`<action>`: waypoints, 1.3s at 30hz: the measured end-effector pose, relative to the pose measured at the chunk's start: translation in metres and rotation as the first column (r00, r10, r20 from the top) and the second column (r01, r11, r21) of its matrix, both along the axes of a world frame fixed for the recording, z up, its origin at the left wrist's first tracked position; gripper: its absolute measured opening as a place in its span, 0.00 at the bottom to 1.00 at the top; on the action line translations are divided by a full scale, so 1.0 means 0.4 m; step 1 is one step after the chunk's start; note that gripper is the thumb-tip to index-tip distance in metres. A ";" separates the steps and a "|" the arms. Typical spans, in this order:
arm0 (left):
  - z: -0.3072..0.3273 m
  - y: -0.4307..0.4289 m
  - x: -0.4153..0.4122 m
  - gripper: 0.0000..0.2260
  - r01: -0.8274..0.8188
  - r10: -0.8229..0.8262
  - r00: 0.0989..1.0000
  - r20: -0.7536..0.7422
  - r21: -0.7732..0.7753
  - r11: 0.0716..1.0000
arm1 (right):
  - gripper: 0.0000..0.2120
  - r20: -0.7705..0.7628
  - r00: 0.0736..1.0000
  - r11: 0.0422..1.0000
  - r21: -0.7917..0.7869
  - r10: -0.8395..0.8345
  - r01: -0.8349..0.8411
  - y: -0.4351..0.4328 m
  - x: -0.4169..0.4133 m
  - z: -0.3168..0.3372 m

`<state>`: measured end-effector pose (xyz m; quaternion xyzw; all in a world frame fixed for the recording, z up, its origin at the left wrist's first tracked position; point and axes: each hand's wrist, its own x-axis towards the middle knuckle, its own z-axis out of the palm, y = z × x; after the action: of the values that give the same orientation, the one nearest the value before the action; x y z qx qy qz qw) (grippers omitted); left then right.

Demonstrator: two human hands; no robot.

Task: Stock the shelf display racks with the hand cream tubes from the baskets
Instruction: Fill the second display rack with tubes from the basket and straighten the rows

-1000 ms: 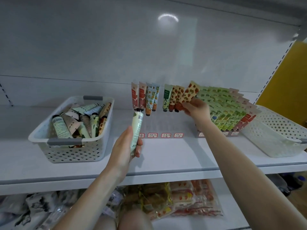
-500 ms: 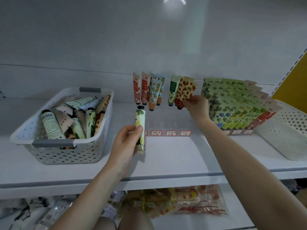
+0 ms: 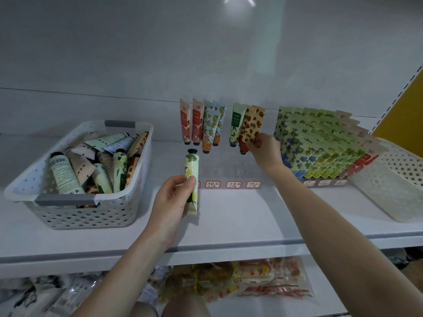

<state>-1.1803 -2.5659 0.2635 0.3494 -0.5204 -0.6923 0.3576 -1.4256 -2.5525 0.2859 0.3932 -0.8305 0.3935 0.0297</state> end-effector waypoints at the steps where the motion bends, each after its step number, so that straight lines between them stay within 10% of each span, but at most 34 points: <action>1: -0.001 0.000 -0.001 0.07 -0.002 0.002 1.000 0.002 -0.001 1.000 | 0.07 -0.006 1.000 1.000 0.007 -0.002 0.002 -0.002 0.000 0.000; 33: 0.028 0.002 0.019 0.05 0.052 -0.055 0.997 -0.051 -0.066 0.996 | 0.13 0.111 0.992 0.986 -0.147 -0.067 0.083 0.056 0.051 0.033; 39: 0.049 0.024 0.035 0.13 0.096 -0.091 0.995 0.030 -0.263 0.960 | 0.11 0.478 0.785 0.918 -0.247 0.394 -0.310 0.126 0.209 0.118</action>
<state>-1.1663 -2.5562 0.2830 0.2797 -0.6270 -0.6297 0.3635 -1.3420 -2.5023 0.3329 0.4172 -0.6856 0.5466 -0.2389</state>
